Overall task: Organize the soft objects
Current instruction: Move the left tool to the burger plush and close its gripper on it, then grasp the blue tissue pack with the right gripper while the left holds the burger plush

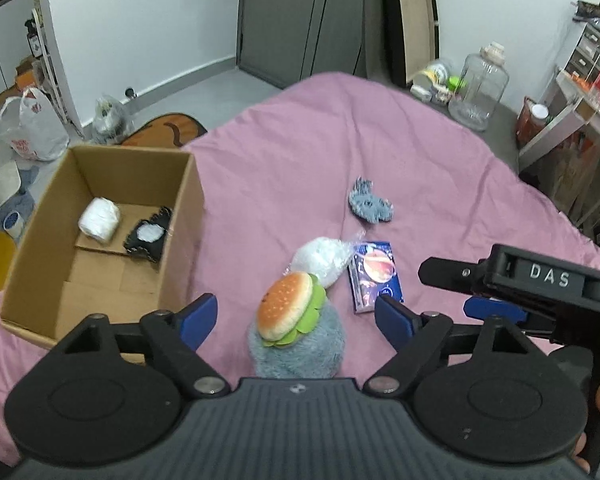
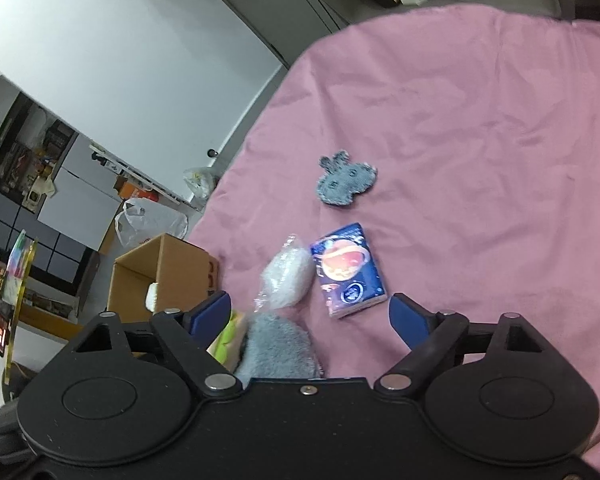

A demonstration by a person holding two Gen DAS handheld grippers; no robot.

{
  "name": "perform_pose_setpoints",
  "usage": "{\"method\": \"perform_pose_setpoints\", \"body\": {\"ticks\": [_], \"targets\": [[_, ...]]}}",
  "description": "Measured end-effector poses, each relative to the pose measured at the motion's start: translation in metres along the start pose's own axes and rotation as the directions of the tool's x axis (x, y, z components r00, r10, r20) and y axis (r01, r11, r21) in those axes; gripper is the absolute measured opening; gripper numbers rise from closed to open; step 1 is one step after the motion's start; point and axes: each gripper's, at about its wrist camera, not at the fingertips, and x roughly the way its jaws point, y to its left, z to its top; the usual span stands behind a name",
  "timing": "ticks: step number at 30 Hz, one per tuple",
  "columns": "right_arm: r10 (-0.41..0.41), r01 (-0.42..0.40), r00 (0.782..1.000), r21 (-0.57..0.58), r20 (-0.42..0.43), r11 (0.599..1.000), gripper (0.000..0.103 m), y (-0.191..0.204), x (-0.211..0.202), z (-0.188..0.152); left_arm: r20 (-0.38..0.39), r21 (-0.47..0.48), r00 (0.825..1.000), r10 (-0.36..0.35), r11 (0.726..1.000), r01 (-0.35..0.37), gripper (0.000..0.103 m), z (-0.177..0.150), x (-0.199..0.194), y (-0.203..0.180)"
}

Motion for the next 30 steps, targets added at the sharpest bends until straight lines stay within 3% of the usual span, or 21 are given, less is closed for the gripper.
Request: {"method": "perform_pose_setpoints", "body": {"ticks": [12, 18, 23, 30], "targets": [[0.033, -0.031, 0.996, 0.018, -0.085, 0.999, 0.083, -0.020, 0.031, 0.006, -0.064, -0.038, 0.997, 0.033, 0.999, -0.035, 0.054, 0.000, 0.054, 0.000], [0.034, -0.034, 0.992, -0.002, -0.122, 0.999, 0.078, -0.021, 0.049, 0.009, -0.057, -0.025, 0.997, 0.056, 0.998, -0.057, 0.027, 0.004, 0.064, -0.007], [0.004, -0.010, 0.989, -0.040, -0.149, 0.999, 0.070, -0.019, 0.064, 0.010, -0.056, -0.040, 0.997, 0.058, 0.997, -0.061, 0.024, 0.012, 0.071, -0.005], [-0.077, 0.058, 0.982, -0.113, -0.172, 0.992, 0.067, -0.013, 0.081, 0.009, -0.071, -0.062, 0.997, 0.037, 0.997, -0.042, 0.024, 0.014, 0.079, 0.001]]}}
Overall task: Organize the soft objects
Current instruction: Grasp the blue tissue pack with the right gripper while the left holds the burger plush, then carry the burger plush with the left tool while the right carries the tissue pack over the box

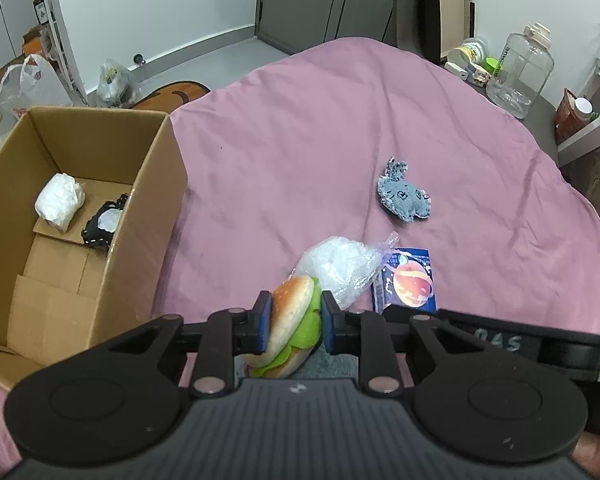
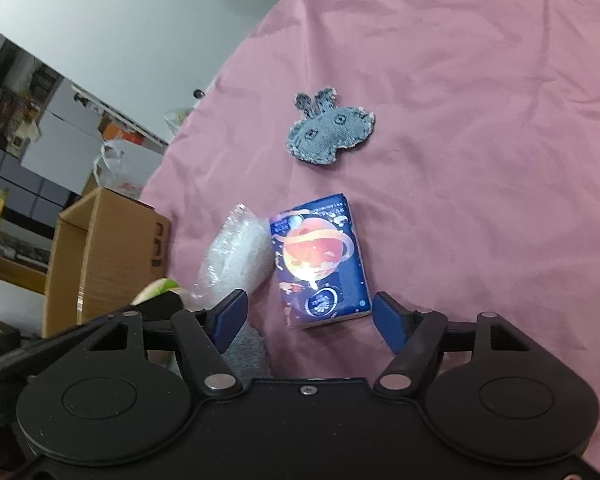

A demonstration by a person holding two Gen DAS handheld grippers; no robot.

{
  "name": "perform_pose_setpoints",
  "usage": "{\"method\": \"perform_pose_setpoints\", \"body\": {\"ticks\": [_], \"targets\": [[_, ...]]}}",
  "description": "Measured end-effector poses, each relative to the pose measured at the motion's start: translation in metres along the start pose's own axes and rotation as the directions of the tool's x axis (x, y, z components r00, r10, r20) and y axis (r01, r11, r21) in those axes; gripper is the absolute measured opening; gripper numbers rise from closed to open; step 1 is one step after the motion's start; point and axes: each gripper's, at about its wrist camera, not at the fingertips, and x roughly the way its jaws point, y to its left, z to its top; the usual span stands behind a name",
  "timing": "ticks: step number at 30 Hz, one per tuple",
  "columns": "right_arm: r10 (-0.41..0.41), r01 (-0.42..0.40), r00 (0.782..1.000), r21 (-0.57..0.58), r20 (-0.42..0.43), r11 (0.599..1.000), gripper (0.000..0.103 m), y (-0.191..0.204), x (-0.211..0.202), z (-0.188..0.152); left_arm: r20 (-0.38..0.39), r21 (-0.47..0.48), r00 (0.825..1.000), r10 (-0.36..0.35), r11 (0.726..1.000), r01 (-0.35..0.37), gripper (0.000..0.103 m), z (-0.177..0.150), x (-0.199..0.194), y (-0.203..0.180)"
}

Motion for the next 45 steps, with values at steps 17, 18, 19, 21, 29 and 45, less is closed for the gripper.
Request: {"method": "perform_pose_setpoints", "body": {"ticks": [17, 18, 19, 21, 29, 45], "targets": [[-0.100, 0.101, 0.995, -0.078, 0.019, 0.992, 0.048, 0.021, -0.005, -0.004, 0.050, -0.054, 0.994, -0.095, 0.994, 0.098, 0.021, -0.001, -0.040, 0.023], [-0.099, 0.100, 0.995, -0.076, 0.025, 0.992, 0.048, 0.021, -0.008, -0.004, 0.059, -0.056, 0.993, -0.098, 0.993, 0.102, 0.021, -0.002, -0.045, 0.026], [-0.098, 0.100, 0.995, -0.077, 0.033, 0.992, 0.048, 0.023, -0.011, -0.005, 0.068, -0.059, 0.993, -0.101, 0.993, 0.105, 0.021, -0.002, -0.049, 0.028], [-0.106, 0.109, 0.993, -0.079, 0.046, 0.991, 0.048, 0.029, -0.018, -0.006, 0.080, -0.057, 0.991, -0.103, 0.992, 0.108, 0.021, -0.004, -0.058, 0.033], [-0.094, 0.115, 0.988, -0.168, 0.126, 0.979, 0.048, 0.073, -0.055, -0.018, 0.121, -0.063, 0.988, -0.101, 0.992, 0.109, 0.022, -0.009, -0.095, 0.058], [-0.110, 0.167, 0.974, -0.301, 0.198, 0.939, 0.048, 0.155, -0.093, -0.048, 0.213, -0.080, 0.974, -0.077, 0.992, 0.096, 0.022, -0.013, -0.158, 0.114]]}}
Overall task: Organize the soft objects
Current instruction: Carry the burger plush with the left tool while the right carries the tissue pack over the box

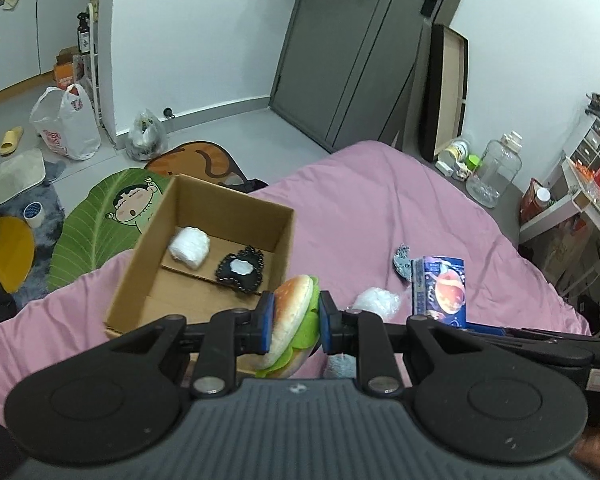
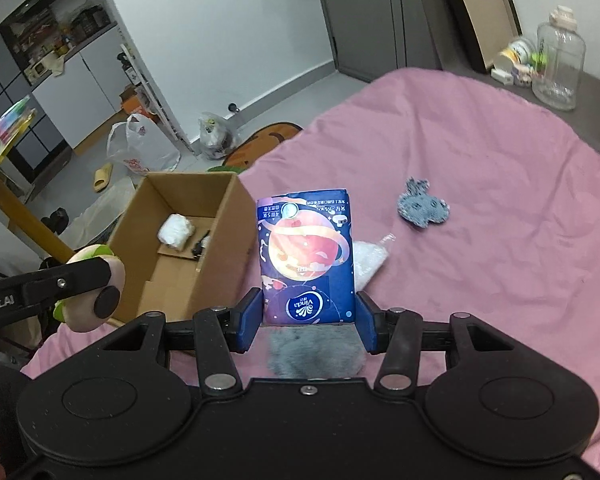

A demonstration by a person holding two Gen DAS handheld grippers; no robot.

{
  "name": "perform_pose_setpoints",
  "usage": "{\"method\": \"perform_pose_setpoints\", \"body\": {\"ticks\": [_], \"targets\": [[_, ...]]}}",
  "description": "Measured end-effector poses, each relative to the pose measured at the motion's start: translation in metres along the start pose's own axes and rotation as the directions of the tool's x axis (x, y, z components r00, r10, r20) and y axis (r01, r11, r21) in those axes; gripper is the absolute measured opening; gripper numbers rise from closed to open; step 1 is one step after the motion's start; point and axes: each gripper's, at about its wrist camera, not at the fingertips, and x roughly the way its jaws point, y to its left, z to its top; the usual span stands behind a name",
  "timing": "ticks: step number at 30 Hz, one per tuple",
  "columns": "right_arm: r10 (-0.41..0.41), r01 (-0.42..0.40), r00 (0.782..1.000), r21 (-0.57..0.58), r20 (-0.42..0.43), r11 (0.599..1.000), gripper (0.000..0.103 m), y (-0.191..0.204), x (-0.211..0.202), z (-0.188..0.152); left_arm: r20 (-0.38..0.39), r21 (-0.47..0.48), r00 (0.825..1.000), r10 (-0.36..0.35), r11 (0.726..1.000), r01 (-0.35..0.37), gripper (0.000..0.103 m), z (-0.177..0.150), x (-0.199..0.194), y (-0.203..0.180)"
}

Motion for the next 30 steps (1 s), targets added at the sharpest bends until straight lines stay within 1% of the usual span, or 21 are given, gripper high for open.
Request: {"method": "perform_pose_setpoints", "body": {"ticks": [2, 5, 13, 21, 30], "targets": [[0.000, 0.000, 1.000, -0.006, 0.007, 1.000, 0.048, 0.008, -0.004, 0.002, 0.007, -0.005, 1.000, -0.001, 1.000, 0.001, 0.022, 0.001, -0.005, 0.007], [0.029, -0.029, 1.000, 0.008, 0.012, 1.000, 0.048, 0.016, -0.011, 0.005, 0.016, -0.012, 1.000, -0.006, 1.000, 0.006, 0.022, 0.004, -0.012, 0.017], [0.024, -0.023, 0.999, -0.014, 0.032, 1.000, 0.048, 0.043, -0.019, 0.012, 0.031, -0.037, 0.999, -0.008, 0.999, 0.010, 0.022, 0.009, -0.023, 0.046], [0.037, -0.037, 0.999, -0.028, 0.028, 0.999, 0.048, 0.072, -0.009, 0.016, 0.041, -0.068, 0.999, 0.000, 0.998, 0.002, 0.022, 0.013, -0.025, 0.073], [0.048, -0.047, 0.999, -0.038, 0.013, 0.998, 0.048, 0.091, 0.007, 0.022, 0.028, -0.105, 1.000, 0.004, 0.994, -0.001, 0.022, 0.017, -0.013, 0.098]]}}
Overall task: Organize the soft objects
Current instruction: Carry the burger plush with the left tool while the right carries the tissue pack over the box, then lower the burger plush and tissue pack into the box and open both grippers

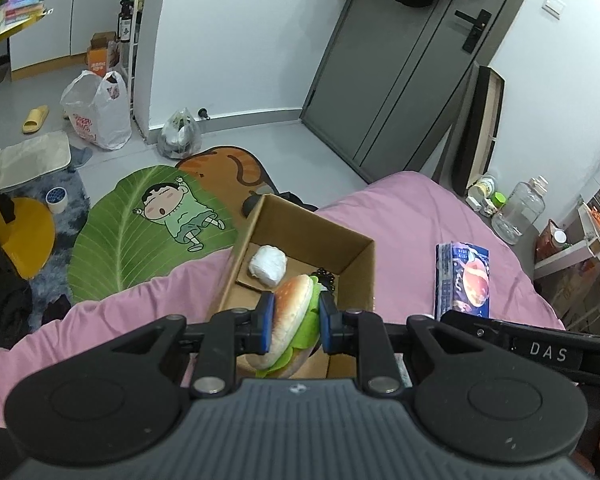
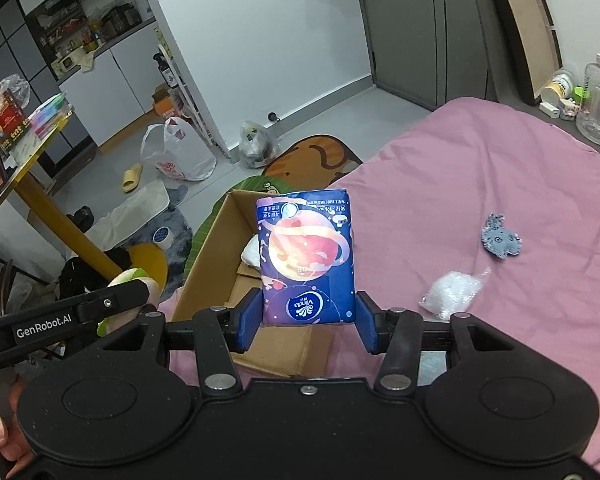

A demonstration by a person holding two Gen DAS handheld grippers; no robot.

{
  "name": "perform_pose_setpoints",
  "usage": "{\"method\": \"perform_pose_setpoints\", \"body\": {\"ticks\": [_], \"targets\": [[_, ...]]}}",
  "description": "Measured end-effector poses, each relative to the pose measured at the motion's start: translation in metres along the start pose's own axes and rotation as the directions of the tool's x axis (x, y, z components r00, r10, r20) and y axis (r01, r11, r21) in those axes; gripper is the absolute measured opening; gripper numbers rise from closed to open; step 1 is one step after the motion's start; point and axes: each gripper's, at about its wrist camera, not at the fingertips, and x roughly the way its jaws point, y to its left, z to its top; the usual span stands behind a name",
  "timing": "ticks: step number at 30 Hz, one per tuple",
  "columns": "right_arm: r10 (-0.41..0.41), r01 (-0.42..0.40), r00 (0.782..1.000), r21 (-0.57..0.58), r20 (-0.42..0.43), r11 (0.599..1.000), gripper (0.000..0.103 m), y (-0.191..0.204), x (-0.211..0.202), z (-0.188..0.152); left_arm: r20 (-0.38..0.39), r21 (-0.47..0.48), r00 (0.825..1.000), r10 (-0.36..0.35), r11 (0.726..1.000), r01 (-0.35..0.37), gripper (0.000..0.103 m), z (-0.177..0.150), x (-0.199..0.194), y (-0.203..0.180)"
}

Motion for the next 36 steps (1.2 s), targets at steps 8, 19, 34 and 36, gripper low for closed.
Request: {"method": "perform_pose_setpoints", "body": {"ticks": [8, 19, 34, 36], "targets": [[0.005, -0.005, 0.999, 0.005, -0.038, 1.000, 0.048, 0.010, 0.025, 0.002, -0.024, -0.014, 1.000, 0.003, 1.000, -0.003, 0.022, 0.003, 0.022, 0.013], [0.031, -0.030, 0.998, 0.021, -0.055, 0.999, 0.048, 0.013, 0.049, 0.009, -0.081, -0.033, 0.997, -0.011, 0.999, 0.008, 0.022, 0.013, 0.059, 0.024], [0.084, -0.077, 0.992, 0.075, -0.094, 0.994, 0.049, 0.010, 0.084, 0.001, -0.174, -0.006, 0.985, -0.010, 1.000, 0.009, 0.022, 0.014, 0.116, 0.023], [0.083, -0.076, 0.991, 0.075, -0.102, 0.994, 0.049, 0.010, 0.088, 0.000, -0.178, -0.011, 0.984, -0.006, 1.000, 0.004, 0.024, 0.014, 0.120, 0.023]]}}
